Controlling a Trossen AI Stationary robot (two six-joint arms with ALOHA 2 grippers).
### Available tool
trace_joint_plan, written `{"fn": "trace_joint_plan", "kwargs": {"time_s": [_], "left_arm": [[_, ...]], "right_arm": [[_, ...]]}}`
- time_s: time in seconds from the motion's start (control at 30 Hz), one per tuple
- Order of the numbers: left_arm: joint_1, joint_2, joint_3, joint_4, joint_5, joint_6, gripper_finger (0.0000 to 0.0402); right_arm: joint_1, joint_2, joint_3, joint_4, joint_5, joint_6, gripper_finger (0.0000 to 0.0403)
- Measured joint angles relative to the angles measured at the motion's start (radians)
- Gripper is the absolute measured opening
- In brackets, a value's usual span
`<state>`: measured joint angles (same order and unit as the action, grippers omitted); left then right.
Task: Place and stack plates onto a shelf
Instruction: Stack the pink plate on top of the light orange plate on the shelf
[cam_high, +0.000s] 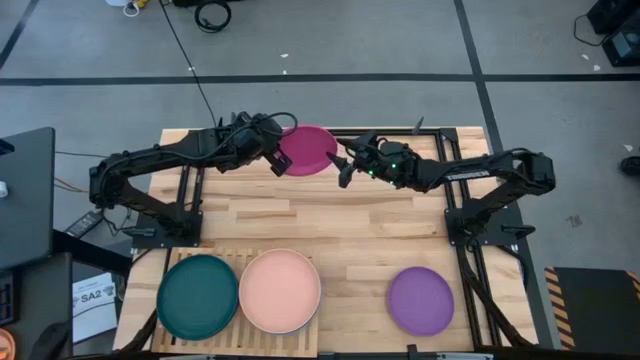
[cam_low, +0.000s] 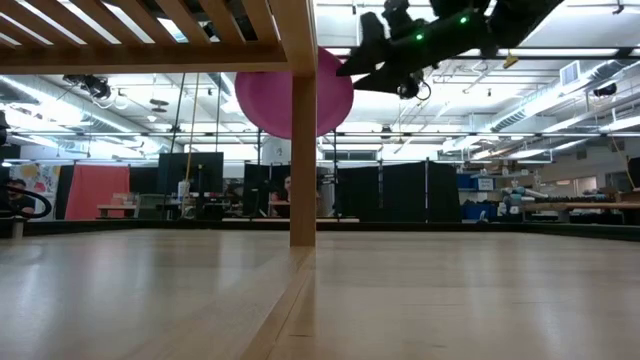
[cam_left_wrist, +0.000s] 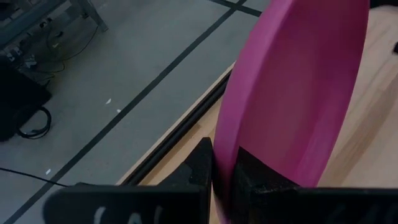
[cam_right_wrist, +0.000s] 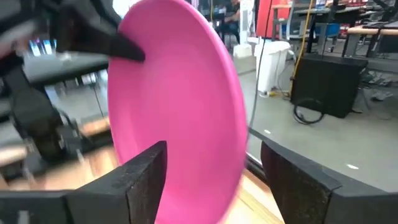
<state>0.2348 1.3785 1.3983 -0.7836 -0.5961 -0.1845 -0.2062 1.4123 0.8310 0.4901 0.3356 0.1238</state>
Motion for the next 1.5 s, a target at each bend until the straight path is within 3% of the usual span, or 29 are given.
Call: {"fn": "trace_joint_plan", "kwargs": {"time_s": [0.2, 0.43, 0.7, 0.87, 0.97, 1.17, 1.5], "left_arm": [[0.0, 0.0, 0.02, -0.003, 0.045, 0.022, 0.0027], [0.0, -0.001, 0.122, -0.041, 0.165, 0.013, 0.0027], [-0.001, -0.002, 0.254, -0.178, 0.551, -0.076, 0.0027], [-0.019, -0.004, 0.266, -0.266, 0.815, -0.201, 0.0027], [-0.053, -0.006, 0.265, -0.335, 0.916, -0.257, 0.0027], [-0.165, -0.002, 0.264, -0.448, 0.938, -0.323, 0.0027], [-0.395, 0.015, 0.262, -0.447, 0.933, -0.451, 0.0027]], "right_arm": [[0.0, -0.143, 0.0, -0.303, 0.0, -0.049, 0.0263], [0.0, -0.287, 0.0, -0.62, 0.001, -0.049, 0.0261], [0.0, -0.357, 0.0, -0.876, 0.001, -0.047, 0.0261], [0.0, -0.345, 0.0, -0.915, -0.012, -0.038, 0.0261], [0.0, -0.331, 0.0, -0.916, -0.054, -0.038, 0.0261], [0.0, -0.304, 0.0, -0.913, -0.113, -0.038, 0.0261], [0.0, -0.295, 0.0, -0.912, -0.131, -0.037, 0.0261]]}}
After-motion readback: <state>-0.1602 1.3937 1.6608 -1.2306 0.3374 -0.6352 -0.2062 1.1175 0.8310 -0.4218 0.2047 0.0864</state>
